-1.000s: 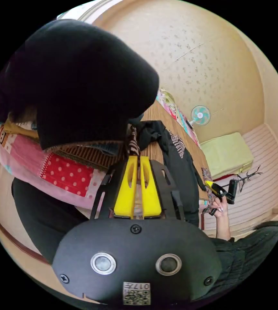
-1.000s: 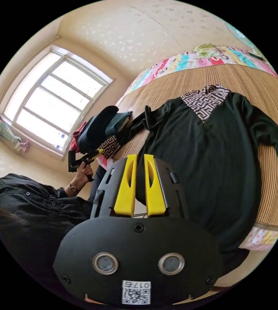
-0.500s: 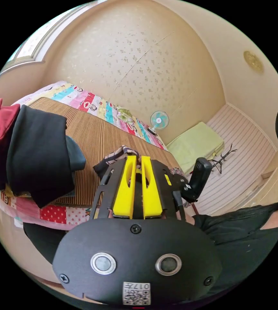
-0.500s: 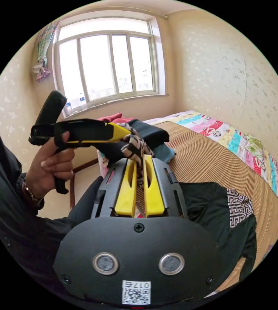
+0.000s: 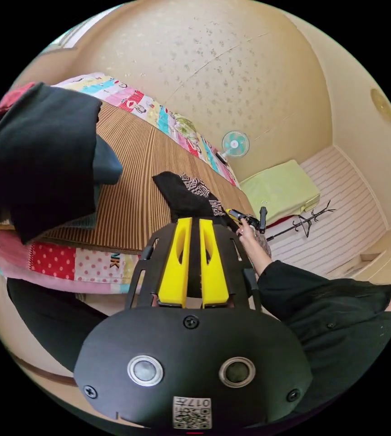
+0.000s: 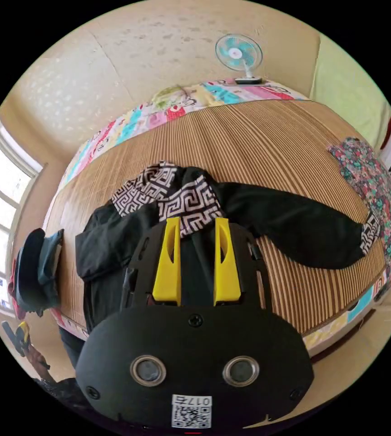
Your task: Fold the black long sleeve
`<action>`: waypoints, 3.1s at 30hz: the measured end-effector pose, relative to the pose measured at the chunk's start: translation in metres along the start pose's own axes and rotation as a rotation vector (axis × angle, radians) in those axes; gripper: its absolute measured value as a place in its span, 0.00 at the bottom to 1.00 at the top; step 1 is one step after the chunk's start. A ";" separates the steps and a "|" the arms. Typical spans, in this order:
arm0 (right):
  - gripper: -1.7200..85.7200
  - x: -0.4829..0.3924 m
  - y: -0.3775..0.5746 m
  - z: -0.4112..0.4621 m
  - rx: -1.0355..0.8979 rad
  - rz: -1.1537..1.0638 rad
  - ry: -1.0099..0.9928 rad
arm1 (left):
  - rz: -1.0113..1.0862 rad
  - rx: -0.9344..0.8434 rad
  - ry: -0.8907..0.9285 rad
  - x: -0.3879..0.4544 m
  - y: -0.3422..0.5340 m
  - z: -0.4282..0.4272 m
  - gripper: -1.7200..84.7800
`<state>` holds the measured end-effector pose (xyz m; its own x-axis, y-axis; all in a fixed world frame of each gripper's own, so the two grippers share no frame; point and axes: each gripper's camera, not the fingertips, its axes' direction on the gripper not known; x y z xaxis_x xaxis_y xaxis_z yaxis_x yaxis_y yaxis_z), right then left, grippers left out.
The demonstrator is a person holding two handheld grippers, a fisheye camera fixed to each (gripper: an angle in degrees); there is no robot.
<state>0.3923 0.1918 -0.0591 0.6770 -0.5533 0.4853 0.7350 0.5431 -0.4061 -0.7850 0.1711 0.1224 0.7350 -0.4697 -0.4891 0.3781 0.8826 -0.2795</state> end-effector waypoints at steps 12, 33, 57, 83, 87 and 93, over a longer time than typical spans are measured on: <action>0.14 -0.052 0.113 -0.039 -0.065 -0.357 -0.171 | 0.272 -0.431 -0.252 0.036 -0.033 0.221 0.02; 0.15 0.186 -0.059 -0.198 0.293 0.246 0.116 | 0.023 -0.186 -0.432 -0.034 0.022 0.062 0.01; 0.08 0.424 0.035 -0.236 0.568 0.986 -0.307 | -0.085 -0.239 -0.360 -0.050 0.009 0.082 0.01; 0.11 -0.217 0.110 -0.047 -0.112 -0.496 -0.353 | -0.120 -0.161 -0.256 -0.041 0.041 0.062 0.01; 0.10 -0.140 0.113 -0.075 -0.018 -0.345 -0.188 | 0.022 -0.204 -0.314 -0.017 0.034 0.082 0.01; 0.06 -0.090 0.088 -0.050 -0.054 -0.244 -0.119 | 0.312 -0.275 -0.379 0.029 -0.006 0.170 0.01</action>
<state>0.3981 0.2580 -0.1775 0.4727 -0.5836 0.6603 0.8789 0.3664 -0.3054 -0.6708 0.1555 0.2503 0.9585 -0.1022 -0.2660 -0.0129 0.9169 -0.3988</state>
